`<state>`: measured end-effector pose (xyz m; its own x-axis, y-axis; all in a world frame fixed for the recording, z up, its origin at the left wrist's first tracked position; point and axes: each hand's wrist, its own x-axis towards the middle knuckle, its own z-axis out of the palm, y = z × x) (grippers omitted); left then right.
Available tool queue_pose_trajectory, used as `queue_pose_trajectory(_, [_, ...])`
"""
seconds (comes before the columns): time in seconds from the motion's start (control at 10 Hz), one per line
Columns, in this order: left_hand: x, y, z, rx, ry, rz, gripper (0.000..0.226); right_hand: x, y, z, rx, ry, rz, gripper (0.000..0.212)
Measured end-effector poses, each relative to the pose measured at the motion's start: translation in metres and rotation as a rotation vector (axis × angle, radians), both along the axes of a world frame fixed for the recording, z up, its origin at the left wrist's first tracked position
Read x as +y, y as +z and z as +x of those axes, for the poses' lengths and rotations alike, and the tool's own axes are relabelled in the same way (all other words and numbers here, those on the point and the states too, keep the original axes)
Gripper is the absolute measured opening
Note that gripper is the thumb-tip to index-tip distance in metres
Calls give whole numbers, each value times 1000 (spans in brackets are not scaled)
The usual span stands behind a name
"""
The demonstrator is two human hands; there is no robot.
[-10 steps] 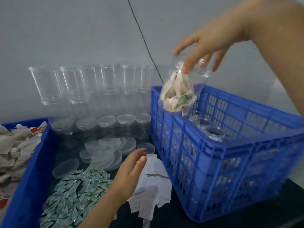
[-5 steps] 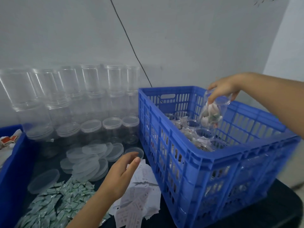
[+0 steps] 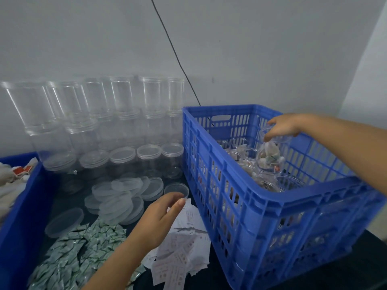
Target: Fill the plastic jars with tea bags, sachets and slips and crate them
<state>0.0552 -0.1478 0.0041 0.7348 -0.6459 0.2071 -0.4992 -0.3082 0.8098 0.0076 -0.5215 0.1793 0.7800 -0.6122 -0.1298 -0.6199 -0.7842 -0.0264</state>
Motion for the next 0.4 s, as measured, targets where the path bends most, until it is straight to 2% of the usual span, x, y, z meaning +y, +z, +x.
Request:
queue_pose_trajectory(0.2, [-3,-3,-2,5,-13,30,56,-9,-8,-3,33,-38,54,91])
queue_pose_trajectory(0.4, [-1,-5,-1,21,7,48,57,-8,-10,-6,-23,-25,107,97])
